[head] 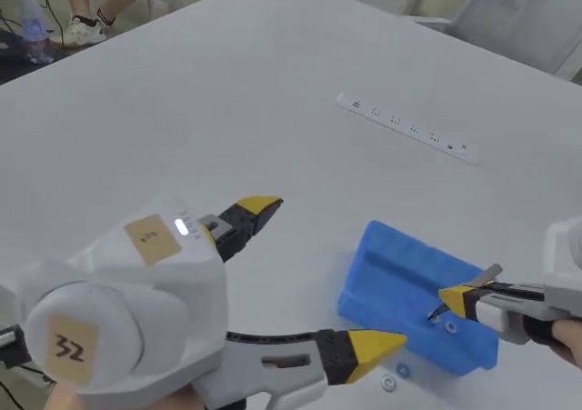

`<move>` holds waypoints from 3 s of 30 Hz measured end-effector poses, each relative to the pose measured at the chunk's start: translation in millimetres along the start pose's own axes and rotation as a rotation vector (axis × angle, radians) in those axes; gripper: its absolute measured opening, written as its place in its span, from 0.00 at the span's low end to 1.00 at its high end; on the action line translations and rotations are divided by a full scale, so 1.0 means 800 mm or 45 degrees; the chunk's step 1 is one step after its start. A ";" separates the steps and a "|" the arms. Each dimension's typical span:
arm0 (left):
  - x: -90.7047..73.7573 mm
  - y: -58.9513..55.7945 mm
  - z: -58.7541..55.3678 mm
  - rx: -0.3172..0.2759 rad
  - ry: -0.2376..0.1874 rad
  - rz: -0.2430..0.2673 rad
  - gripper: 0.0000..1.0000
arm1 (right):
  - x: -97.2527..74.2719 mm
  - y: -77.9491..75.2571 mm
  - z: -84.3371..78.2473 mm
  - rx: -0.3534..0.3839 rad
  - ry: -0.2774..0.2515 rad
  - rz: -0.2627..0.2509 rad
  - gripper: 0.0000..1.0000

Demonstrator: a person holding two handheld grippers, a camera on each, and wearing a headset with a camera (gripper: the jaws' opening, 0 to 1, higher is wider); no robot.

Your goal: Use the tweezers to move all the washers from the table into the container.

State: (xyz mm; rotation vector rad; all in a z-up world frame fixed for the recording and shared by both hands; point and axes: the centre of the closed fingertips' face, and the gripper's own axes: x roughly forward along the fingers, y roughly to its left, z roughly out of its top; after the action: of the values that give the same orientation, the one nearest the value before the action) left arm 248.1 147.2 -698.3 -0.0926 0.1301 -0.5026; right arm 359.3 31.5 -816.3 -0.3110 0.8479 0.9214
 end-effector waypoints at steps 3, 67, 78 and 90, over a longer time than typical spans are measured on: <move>0.001 -0.001 -0.002 -0.003 0.013 -0.003 0.93 | 0.002 -0.002 -0.006 -0.032 0.011 -0.001 0.04; 0.003 -0.010 -0.027 0.076 0.153 -0.044 0.91 | -0.017 0.096 -0.044 -0.255 0.017 0.182 0.04; 0.003 -0.010 -0.029 0.089 0.164 -0.045 0.90 | -0.015 0.100 -0.048 -0.267 0.024 0.183 0.04; 0.002 -0.009 -0.032 0.101 0.173 -0.046 0.89 | -0.010 0.097 -0.042 -0.153 -0.069 0.165 0.03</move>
State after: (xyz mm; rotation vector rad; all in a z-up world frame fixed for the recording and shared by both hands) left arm 242.5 138.7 -722.5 0.0171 0.2415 -0.5499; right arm 277.5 53.4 -823.3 -0.3365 0.7709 1.0993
